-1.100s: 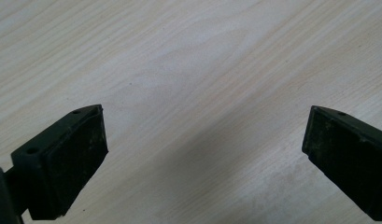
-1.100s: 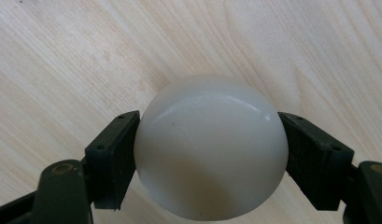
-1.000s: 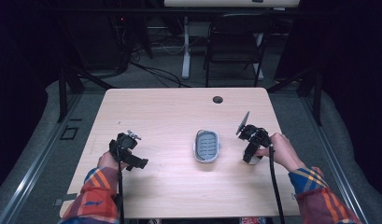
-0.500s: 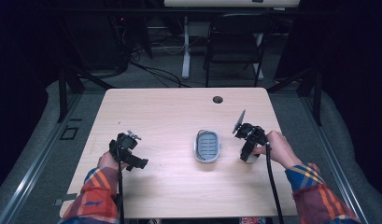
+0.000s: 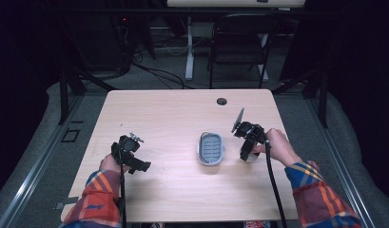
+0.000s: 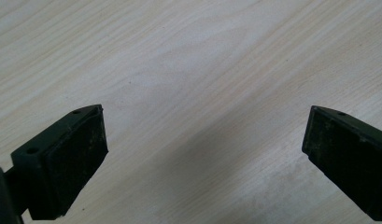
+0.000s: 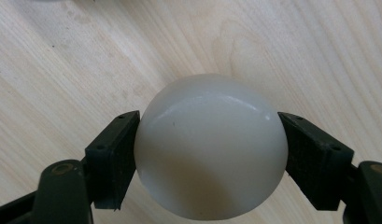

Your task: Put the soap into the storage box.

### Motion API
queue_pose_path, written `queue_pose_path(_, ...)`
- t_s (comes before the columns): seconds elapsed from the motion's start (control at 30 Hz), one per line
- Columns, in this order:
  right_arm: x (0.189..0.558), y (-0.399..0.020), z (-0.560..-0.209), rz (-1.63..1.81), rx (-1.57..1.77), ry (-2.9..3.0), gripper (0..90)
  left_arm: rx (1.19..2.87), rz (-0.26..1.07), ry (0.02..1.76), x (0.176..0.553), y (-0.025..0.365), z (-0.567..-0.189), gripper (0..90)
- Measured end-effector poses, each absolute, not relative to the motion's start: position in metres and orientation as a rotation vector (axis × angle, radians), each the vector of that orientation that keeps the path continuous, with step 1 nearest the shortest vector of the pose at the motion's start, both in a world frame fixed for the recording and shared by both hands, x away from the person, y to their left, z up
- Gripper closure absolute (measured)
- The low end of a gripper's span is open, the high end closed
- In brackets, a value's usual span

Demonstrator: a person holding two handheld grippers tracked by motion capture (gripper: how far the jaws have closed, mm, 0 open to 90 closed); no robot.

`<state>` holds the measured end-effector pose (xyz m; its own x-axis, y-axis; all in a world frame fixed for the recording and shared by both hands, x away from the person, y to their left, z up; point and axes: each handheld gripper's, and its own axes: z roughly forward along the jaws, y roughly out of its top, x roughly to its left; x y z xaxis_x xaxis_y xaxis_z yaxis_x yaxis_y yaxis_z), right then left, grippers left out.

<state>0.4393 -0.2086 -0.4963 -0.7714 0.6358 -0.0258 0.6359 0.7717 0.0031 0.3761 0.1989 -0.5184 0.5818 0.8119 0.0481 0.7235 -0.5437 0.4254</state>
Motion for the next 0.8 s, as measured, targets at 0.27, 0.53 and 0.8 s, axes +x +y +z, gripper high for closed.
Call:
queue_pose_path(0.27,0.444,-0.203,-0.493,-0.01,1.038,2.937,24.1,2.457,0.339,1.244,0.376,0.199,-0.518,0.1)
queue_pose_path(0.53,0.447,-0.199,-0.486,-0.022,1.026,2.937,24.1,2.458,0.338,1.243,0.376,0.199,-0.518,0.1)
queue_pose_path(0.8,0.449,-0.196,-0.481,-0.011,1.024,2.938,24.1,2.463,0.336,1.236,0.377,0.198,-0.518,0.1)
